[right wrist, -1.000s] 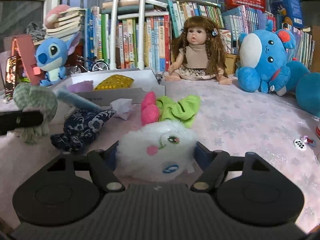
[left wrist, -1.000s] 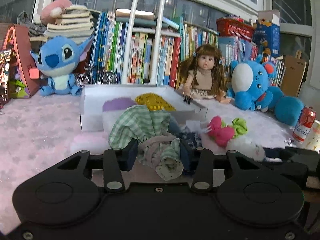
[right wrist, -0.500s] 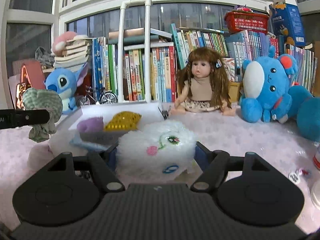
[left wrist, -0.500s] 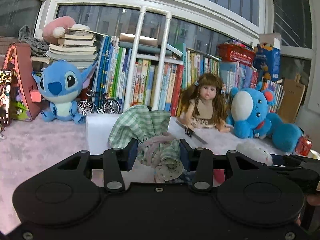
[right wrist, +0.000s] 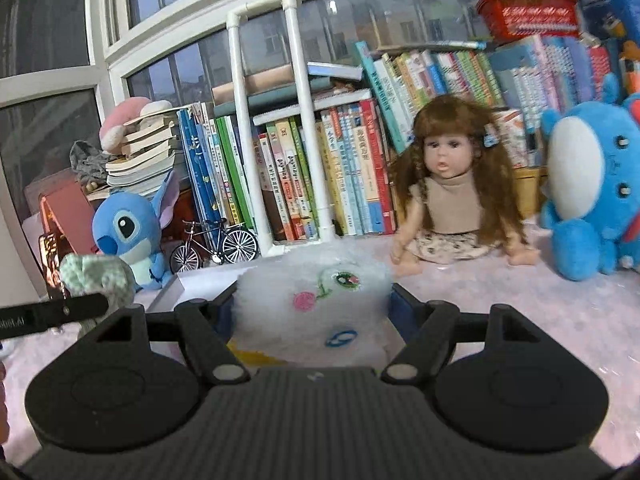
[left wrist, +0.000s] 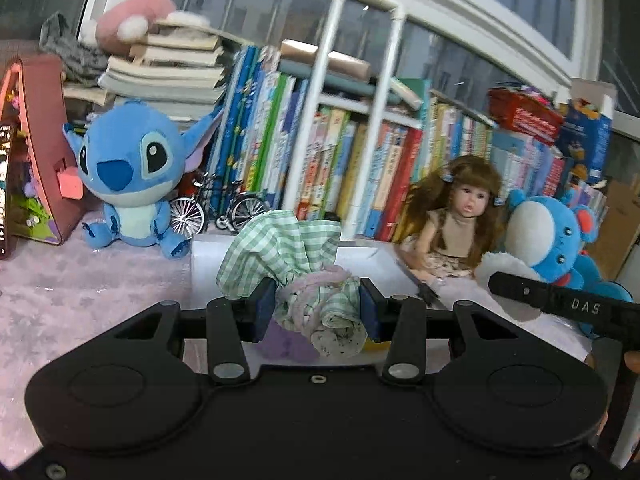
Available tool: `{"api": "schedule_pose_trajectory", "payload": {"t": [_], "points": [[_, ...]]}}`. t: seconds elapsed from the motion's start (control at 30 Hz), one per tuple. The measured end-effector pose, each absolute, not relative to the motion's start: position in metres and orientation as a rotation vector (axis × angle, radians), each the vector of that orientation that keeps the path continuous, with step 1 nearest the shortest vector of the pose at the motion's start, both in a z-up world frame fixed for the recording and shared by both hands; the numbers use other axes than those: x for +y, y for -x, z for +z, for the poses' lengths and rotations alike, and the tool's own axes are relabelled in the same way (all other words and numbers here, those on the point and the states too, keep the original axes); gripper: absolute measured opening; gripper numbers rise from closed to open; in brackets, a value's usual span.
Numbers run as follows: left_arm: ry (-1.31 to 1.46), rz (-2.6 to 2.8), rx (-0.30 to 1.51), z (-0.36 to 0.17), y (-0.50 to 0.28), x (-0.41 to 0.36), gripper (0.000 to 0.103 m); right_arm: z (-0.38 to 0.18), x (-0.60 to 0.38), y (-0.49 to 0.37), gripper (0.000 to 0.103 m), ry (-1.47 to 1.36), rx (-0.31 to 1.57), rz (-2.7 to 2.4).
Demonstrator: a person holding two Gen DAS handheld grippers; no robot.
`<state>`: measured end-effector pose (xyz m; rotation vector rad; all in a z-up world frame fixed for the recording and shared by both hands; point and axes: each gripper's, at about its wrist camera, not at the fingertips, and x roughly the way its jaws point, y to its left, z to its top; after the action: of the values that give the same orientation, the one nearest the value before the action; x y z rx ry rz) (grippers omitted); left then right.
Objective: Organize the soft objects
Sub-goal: 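Carry the green plaid cloth and white plush over the white box with both tools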
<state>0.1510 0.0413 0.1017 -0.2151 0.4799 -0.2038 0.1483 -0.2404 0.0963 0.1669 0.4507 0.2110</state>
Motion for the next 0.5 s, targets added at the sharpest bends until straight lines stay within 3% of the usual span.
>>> {"api": "schedule_pose_trajectory", "payload": {"t": [0.5], "points": [[0.235,-0.134,0.684,0.052,-0.220,0.047,0.042,0.053,-0.217,-0.245,0.076,-0.302,0.666,0.224]]}}
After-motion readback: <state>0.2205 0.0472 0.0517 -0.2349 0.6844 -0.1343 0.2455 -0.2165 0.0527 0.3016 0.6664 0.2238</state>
